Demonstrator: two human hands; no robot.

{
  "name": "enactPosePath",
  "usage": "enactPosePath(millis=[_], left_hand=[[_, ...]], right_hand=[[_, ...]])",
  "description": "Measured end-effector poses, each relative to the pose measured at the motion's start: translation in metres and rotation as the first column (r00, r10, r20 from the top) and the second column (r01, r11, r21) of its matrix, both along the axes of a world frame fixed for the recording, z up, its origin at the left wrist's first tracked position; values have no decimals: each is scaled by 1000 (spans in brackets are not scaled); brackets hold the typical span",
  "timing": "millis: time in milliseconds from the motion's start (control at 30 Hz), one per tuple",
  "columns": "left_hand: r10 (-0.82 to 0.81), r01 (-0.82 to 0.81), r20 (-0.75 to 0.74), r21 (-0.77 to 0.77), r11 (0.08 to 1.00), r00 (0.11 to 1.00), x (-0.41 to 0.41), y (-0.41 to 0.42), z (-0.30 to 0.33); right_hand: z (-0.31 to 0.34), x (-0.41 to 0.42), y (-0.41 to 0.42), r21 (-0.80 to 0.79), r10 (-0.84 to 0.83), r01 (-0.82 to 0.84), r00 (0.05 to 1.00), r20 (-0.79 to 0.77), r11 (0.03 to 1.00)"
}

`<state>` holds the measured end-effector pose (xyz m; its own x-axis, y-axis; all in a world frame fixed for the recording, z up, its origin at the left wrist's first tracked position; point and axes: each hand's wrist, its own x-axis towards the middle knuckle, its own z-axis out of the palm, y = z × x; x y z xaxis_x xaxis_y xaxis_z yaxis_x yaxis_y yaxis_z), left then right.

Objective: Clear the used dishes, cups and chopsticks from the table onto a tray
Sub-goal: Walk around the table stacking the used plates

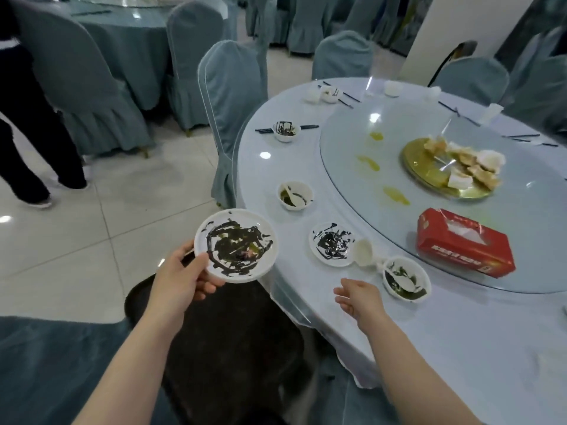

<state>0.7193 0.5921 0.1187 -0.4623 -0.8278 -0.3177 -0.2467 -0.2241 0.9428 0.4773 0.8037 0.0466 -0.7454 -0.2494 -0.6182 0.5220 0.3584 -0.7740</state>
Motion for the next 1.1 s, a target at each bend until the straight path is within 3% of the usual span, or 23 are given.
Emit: enactPosePath(millis=[300, 533, 833, 1100], left_hand=[[66, -67, 44, 12, 998, 997, -37, -17, -7], [140, -141, 50, 22, 990, 989, -27, -27, -13], [157, -158, 18, 29, 987, 987, -4, -32, -11], [90, -90, -5, 9, 996, 996, 23, -27, -8]], right_hand=[[-30, -50, -40, -120, -229, 266, 939, 257, 957], [-28, -60, -63, -143, -320, 383, 887, 333, 913], [11, -27, -76, -234, -124, 250, 886, 447, 940], [81, 33, -90, -329, 63, 24, 966, 249, 944]])
